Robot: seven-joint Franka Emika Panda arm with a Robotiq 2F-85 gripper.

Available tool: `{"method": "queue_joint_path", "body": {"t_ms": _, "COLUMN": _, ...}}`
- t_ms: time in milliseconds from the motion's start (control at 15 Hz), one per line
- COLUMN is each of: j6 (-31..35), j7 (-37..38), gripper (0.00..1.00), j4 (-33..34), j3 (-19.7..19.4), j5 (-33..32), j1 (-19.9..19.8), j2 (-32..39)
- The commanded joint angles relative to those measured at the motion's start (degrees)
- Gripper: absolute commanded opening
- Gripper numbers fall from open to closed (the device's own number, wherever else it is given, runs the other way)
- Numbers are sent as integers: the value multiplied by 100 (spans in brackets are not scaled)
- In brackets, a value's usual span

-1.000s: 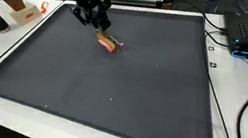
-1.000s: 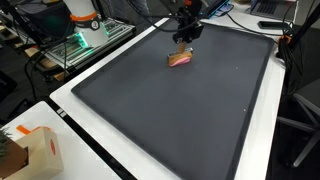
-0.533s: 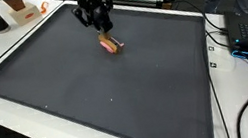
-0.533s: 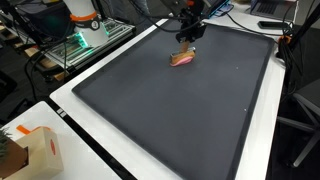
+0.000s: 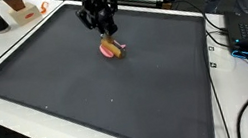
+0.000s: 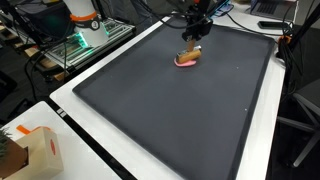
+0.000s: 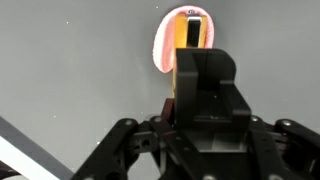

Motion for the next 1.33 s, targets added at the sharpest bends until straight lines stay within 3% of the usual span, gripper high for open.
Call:
{"method": "queue_joint_path", "body": {"t_ms": 0, "j6": 635, "j7": -53, "gripper": 24, "j4": 101, "j3": 169, "j5": 219, "j1": 64, "j2": 221}}
{"method": "queue_joint_path", "body": {"t_ms": 467, "j6": 1219, "j7": -36, "gripper": 24, "j4": 19, "j3": 288, "j5": 44, "j1": 44, "j2": 170}}
{"method": "queue_joint_path", "body": {"t_ms": 667, "j6": 772, "j7": -156, "gripper": 24, "j4": -34, "j3": 340, "j5": 151, "j1": -44, "j2": 51}}
{"method": "queue_joint_path", "body": {"t_ms": 1267, "j6": -388, "j7": 301, "gripper": 24, "j4": -349, "j3": 1, "j5": -428, "j1": 35, "j2": -415}}
